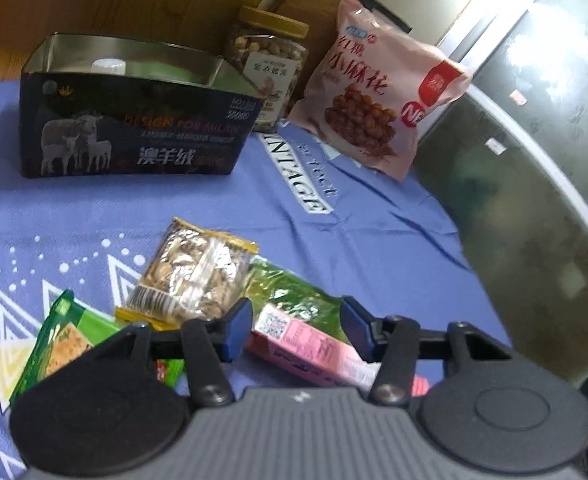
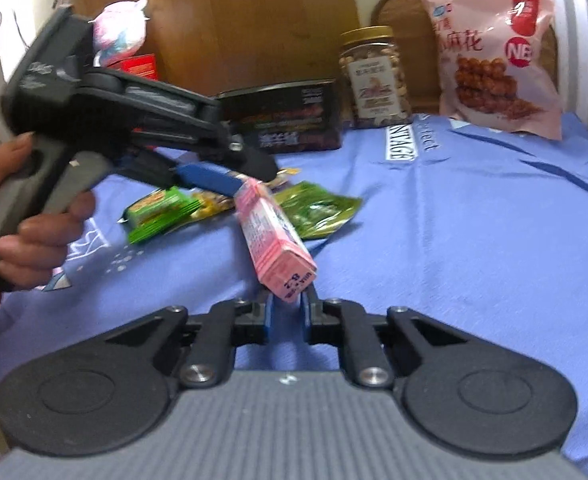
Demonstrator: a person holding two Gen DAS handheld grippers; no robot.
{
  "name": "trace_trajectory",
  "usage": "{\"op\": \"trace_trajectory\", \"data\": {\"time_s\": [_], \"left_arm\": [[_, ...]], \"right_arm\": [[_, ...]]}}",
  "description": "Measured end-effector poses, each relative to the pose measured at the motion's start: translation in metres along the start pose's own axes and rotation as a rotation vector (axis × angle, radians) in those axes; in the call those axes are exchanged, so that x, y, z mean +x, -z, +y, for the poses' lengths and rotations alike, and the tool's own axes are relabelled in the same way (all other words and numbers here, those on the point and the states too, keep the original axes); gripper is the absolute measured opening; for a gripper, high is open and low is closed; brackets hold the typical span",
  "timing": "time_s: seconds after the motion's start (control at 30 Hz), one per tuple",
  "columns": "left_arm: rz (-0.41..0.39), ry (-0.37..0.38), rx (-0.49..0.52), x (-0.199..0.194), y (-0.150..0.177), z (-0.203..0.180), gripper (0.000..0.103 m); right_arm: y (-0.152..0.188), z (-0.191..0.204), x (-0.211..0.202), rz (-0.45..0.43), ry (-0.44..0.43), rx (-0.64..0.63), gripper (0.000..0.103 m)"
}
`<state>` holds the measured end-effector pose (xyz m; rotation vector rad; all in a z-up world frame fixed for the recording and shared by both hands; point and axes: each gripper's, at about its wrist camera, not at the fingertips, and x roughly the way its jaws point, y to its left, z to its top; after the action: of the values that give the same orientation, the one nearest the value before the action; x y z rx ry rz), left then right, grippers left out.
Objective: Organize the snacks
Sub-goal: 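Move the left gripper back to the snacks and grasp the pink stick box, then carry the pink box over the black tin and release it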
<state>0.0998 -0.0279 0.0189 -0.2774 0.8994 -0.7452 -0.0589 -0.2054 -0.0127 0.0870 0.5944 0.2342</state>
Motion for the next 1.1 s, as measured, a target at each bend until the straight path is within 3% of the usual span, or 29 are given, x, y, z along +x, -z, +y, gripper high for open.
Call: {"op": "trace_trajectory", "data": {"time_s": [0.1,0.23,0.33,0.47,0.6,0.67,0.83,0.9,0.93,1.1], "left_arm": [[0.003,0.050,-0.007,-0.001,-0.004,-0.004,0.048],[-0.018,0.005,0.017,-0.001,-0.008,-0.008,0.049],[-0.014,0.020,-0.014,-0.005,-0.008,0.000,0.048],[-0.025,0.026,-0.022,-0.019,-0.003,0.003,0.051],[-0.021,0.035,-0.027,-0.031,0.007,0.002,0.057],[-0.002,0.036,-0.026,-0.030,0.012,0.000,0.060],[0.071,0.015,-0.013,-0.011,0.028,-0.005,0.060],[0.102,0.014,-0.008,0.002,0.034,-0.006,0.053],[0.088,0.001,0.008,0.001,0.035,-0.009,0.053],[0.074,-0.029,0.033,-0.004,0.029,-0.018,0.051]], "right_arm": [[-0.005,0.000,-0.001,-0.023,-0.017,-0.010,0.012],[-0.012,0.008,0.004,-0.033,-0.005,-0.064,0.013],[-0.010,0.005,0.004,0.006,-0.001,-0.067,0.015],[-0.002,-0.006,-0.017,-0.008,0.007,-0.067,0.018],[-0.003,-0.021,-0.038,-0.064,0.054,-0.051,0.048],[-0.005,-0.025,-0.040,-0.076,0.082,-0.075,0.054],[-0.010,-0.030,-0.015,-0.016,0.069,-0.117,0.054],[-0.007,-0.026,-0.006,0.007,0.059,-0.127,0.051],[-0.006,-0.024,-0.004,0.015,0.054,-0.124,0.039],[-0.006,-0.013,-0.006,-0.010,0.115,-0.131,0.030]]}}
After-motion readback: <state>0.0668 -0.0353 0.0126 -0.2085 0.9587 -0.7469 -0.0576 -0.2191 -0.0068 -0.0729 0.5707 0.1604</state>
